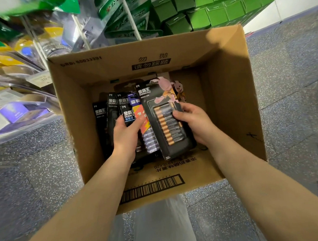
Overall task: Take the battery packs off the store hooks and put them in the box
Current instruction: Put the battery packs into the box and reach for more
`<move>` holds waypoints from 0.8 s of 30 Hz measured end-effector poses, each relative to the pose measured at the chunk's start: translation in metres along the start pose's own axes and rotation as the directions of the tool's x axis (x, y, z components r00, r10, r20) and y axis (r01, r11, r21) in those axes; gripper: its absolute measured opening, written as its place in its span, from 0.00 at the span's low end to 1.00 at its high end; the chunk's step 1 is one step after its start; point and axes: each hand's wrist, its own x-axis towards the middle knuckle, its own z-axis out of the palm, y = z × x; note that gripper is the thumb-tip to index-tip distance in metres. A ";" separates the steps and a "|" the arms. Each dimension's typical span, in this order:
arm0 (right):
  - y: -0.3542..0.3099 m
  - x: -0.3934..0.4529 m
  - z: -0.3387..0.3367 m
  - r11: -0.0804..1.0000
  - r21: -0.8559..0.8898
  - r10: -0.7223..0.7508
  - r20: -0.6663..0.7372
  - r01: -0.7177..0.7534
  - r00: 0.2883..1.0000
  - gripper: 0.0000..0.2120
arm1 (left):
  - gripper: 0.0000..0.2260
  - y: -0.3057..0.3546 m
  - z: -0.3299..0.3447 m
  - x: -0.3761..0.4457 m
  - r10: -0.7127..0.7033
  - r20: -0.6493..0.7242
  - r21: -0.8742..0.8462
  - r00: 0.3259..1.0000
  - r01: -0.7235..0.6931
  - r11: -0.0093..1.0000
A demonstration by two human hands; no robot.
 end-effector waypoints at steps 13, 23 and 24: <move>0.018 0.005 0.044 0.999 0.032 0.027 0.023 -0.028 0.999 0.17 | 0.16 0.000 0.001 0.001 0.026 0.069 0.098 0.997 -0.033 0.995; 0.037 0.046 -0.010 0.943 -0.213 0.114 -0.516 -0.256 0.849 0.42 | 0.15 -0.004 -0.003 0.002 -0.019 0.010 0.036 1.000 0.019 0.999; 0.039 0.049 -0.008 0.924 -0.268 0.107 -0.505 -0.274 0.856 0.43 | 0.15 -0.002 -0.003 0.001 -0.013 0.010 0.040 1.000 0.013 0.999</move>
